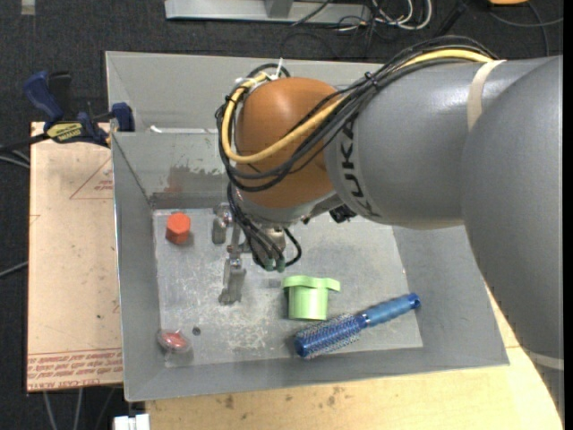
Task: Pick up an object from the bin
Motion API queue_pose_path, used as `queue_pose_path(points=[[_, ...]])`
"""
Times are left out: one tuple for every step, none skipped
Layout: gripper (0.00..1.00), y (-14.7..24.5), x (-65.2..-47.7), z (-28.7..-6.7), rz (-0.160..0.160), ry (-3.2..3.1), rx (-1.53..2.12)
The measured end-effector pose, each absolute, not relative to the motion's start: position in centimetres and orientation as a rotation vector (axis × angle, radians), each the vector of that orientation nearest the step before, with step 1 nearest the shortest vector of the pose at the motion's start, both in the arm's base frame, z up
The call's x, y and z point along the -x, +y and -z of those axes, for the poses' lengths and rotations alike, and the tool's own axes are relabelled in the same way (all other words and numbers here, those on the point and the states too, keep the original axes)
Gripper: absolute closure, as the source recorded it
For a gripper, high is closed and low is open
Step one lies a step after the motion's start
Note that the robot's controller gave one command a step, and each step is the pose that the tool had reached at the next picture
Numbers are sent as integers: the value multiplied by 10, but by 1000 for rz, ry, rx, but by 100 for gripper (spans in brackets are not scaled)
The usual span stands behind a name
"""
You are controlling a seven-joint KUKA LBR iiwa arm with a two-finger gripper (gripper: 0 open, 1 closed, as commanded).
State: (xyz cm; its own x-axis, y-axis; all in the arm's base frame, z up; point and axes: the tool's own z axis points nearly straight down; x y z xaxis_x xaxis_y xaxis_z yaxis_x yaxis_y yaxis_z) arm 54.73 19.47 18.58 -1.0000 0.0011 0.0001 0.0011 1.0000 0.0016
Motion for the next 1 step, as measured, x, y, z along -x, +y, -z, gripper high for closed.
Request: queue_pose_path(points=[[0, 81, -533, -170, -6, -3136, -138]])
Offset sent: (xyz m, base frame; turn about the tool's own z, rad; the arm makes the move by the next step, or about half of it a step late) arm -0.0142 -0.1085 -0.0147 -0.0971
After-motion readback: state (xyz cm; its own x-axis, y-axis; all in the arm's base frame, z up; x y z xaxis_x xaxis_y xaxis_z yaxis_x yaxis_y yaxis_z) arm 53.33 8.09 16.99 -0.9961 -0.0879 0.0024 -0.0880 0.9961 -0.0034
